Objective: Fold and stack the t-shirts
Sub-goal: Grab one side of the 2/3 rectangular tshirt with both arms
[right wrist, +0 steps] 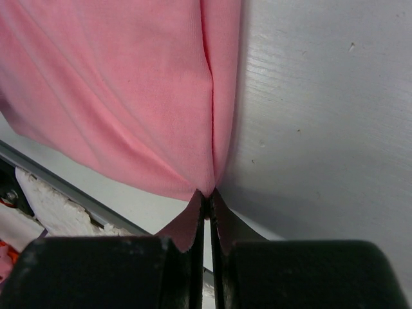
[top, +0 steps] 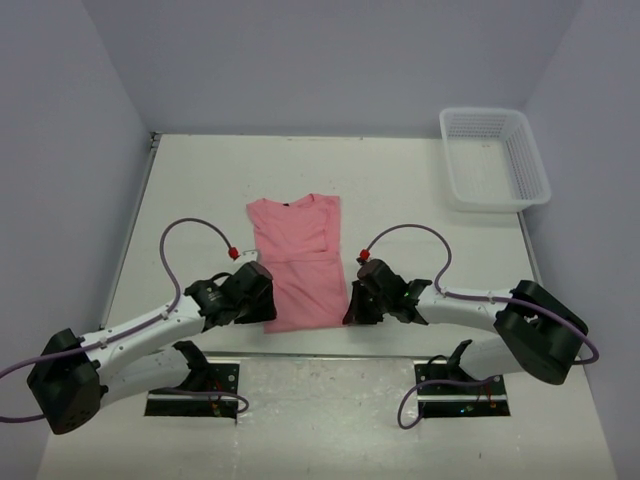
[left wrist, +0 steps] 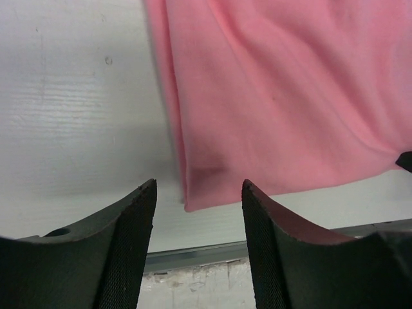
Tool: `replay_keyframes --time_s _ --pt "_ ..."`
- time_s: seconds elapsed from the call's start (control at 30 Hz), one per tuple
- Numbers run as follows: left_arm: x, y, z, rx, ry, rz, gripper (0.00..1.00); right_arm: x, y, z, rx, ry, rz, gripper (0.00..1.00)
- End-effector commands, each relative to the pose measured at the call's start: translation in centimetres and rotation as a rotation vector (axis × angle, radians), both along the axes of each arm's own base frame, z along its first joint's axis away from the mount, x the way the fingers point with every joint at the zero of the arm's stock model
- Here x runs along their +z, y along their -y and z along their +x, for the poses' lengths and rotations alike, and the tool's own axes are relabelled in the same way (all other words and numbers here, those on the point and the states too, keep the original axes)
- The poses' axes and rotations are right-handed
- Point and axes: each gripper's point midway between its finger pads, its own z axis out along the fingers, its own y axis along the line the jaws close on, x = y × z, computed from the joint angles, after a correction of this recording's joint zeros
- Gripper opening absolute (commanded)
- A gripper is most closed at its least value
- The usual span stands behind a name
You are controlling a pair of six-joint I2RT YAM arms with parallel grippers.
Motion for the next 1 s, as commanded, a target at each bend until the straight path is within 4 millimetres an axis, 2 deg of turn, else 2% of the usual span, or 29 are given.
replay_keyframes --time_s 0.0,0.1,0.27,0.63,0.7,0.73,0.77,0.83,0.87,0.9,0.97 --pt "-0.4 0.3 -1.3 0.041 -0.039 -0.063 0.57 -1.6 1.9 -0.3 -0.021 -0.01 -0.1 0.0" --pt "-0.9 0.3 -2.0 0.047 -0.064 -0.085 0.56 -1.6 1.9 -0.3 -0.022 -0.008 -0.099 0.0" --pt "-2.4 -0.2 -3.2 0.053 -0.123 -0.067 0.49 -2.0 2.3 -0.7 -0.025 -0.02 -0.102 0.0" --pt "-4.2 0.4 -3.5 0.042 -0.153 -0.078 0.44 -2.2 2.5 -1.0 -0.028 -0.023 -0.097 0.0" --pt "-4.7 0.5 -3.8 0.038 -0.167 -0.084 0.4 -2.2 2.6 -1.0 -0.029 -0.024 -0.101 0.0" --pt "-4.7 0.7 -3.7 0.034 -0.166 -0.091 0.36 -2.2 2.6 -1.0 -0.029 -0.024 -0.101 0.0" --pt "-4.7 0.7 -3.8 0.031 -0.17 -0.092 0.24 -2.1 2.6 -1.0 -0.029 -0.023 -0.099 0.0" --pt "-4.7 0.7 -3.9 0.028 -0.17 -0.095 0.16 -2.1 2.8 -1.0 -0.033 -0.023 -0.104 0.0" --pt "-4.6 0.7 -3.9 0.029 -0.17 -0.097 0.06 -2.0 2.7 -1.0 -0.032 -0.02 -0.099 0.0" --pt "-4.6 0.7 -3.9 0.026 -0.169 -0.1 0.01 -2.1 2.8 -1.0 -0.033 -0.023 -0.102 0.0" --pt "-4.3 0.8 -4.0 0.029 -0.166 -0.109 0.0 -2.1 2.8 -1.1 -0.032 -0.024 -0.104 0.0"
